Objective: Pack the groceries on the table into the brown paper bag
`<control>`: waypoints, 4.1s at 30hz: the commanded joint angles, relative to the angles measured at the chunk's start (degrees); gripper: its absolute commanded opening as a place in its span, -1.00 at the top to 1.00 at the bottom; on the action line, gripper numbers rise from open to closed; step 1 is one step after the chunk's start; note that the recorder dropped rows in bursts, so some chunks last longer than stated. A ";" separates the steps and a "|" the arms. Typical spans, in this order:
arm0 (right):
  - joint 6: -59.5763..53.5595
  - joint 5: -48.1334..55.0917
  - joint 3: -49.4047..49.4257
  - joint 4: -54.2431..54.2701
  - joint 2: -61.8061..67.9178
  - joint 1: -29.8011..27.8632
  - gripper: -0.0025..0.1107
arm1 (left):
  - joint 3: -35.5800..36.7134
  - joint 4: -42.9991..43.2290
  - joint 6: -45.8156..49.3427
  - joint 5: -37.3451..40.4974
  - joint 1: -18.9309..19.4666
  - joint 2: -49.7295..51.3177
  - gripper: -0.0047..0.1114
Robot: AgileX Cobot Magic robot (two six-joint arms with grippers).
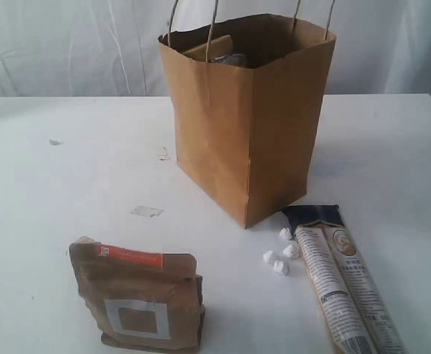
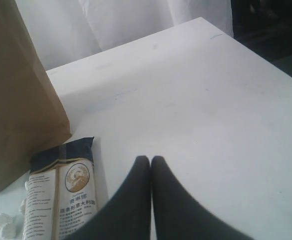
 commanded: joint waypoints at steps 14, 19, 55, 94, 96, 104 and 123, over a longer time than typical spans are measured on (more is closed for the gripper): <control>0.18 -0.24 0.11 -0.10 -0.22 -0.34 0.96 | 12.23 53.94 -54.48 8.17 -0.61 -0.25 0.92; 0.18 -0.24 0.11 -0.10 -0.22 -0.34 0.96 | 21.87 75.95 -64.30 0.39 -4.05 -4.22 0.92; 0.17 -0.21 0.11 -0.10 -0.22 -0.34 0.96 | 31.65 79.19 -63.25 -0.69 -7.86 -24.82 0.92; 41.09 -29.74 0.11 19.28 -0.22 0.03 0.96 | 31.65 79.19 -63.25 -3.23 -2.96 -24.82 0.92; 40.27 -40.62 0.11 18.60 -0.22 0.03 0.96 | 31.65 79.19 -63.25 -3.23 -2.96 -24.82 0.92; 36.73 -45.78 -30.42 -8.08 4.25 0.03 0.96 | 31.65 79.19 -63.25 -3.23 -9.06 -24.82 0.92; 29.81 18.35 -27.36 -57.79 54.12 0.04 0.96 | 31.65 79.19 -63.25 -3.23 -8.94 -24.82 0.92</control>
